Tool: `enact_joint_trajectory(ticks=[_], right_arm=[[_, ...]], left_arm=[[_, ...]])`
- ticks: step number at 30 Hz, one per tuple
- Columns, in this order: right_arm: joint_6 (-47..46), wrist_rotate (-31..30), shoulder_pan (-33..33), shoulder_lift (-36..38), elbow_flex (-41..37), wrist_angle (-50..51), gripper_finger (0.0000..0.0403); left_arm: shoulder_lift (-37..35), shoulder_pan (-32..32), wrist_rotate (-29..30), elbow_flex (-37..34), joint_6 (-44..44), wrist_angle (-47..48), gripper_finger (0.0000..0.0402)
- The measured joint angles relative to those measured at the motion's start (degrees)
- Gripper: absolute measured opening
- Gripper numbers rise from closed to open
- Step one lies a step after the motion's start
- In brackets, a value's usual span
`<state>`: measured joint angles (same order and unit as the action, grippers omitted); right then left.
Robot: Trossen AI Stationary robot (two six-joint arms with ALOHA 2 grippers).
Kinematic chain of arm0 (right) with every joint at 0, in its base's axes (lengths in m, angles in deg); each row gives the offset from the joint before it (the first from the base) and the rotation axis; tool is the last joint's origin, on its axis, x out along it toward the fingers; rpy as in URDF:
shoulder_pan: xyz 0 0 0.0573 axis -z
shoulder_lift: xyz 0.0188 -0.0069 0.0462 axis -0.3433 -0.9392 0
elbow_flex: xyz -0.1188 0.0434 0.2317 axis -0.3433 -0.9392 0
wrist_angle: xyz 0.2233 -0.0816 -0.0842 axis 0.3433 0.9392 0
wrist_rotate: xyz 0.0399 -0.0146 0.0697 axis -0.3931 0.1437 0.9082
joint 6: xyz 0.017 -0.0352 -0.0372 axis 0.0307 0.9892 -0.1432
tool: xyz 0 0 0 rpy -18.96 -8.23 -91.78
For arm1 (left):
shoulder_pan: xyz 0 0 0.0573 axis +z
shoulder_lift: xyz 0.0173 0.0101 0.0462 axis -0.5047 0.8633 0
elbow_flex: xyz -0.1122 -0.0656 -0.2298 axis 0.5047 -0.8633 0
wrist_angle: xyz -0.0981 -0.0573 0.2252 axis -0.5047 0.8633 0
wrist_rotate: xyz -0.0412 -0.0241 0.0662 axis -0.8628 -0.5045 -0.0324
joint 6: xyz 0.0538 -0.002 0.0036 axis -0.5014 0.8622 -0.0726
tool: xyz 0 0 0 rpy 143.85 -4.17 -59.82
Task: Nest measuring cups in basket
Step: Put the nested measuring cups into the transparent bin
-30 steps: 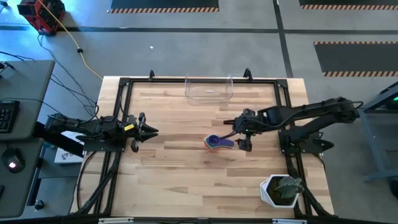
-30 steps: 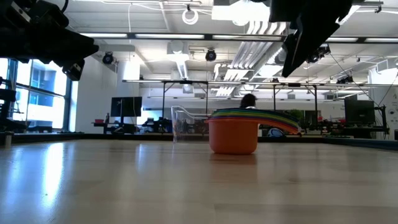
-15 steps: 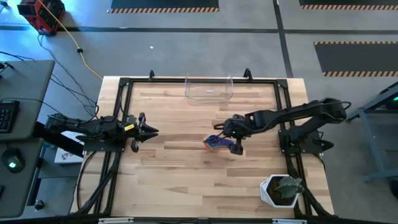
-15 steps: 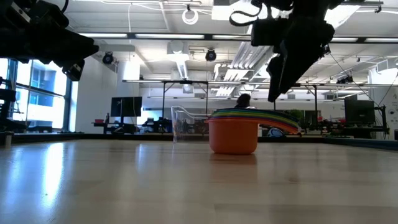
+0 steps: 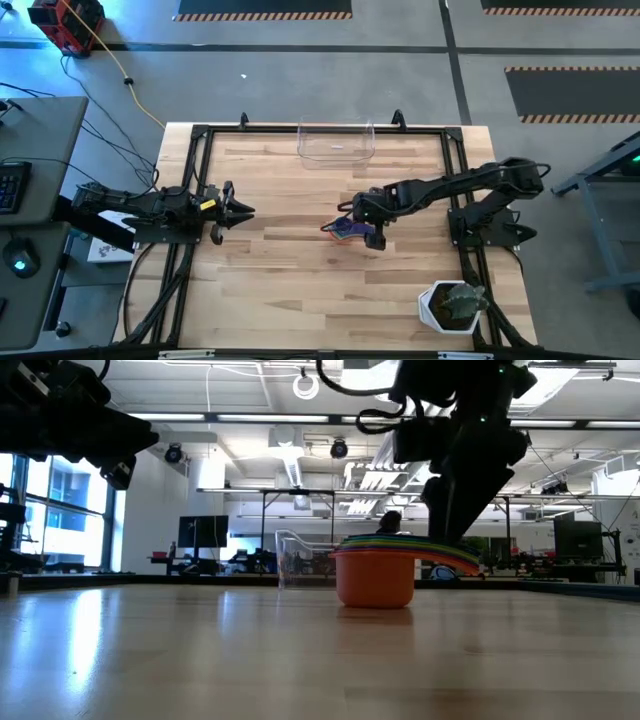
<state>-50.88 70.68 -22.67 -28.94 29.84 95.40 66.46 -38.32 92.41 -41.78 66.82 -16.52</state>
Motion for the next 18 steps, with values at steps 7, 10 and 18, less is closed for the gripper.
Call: enact_joint_trajectory(ticks=[7, 10, 18], right_arm=[[-0.28, 1.54, -0.02, -3.02, 0.04, -1.39, 0.0386], [-0.42, 1.58, -0.02, -4.13, 0.04, -1.30, 0.0377], [-1.75, 0.83, -0.02, -4.72, 0.04, -1.25, 0.0307]], left_arm=[[0.00, 0.00, 0.01, 0.00, 0.00, -0.01, 0.0071], [-0.01, 0.00, -0.01, 0.00, 0.00, -0.01, 0.0071], [0.01, -0.01, 0.00, 0.00, -0.01, -0.02, 0.0071]])
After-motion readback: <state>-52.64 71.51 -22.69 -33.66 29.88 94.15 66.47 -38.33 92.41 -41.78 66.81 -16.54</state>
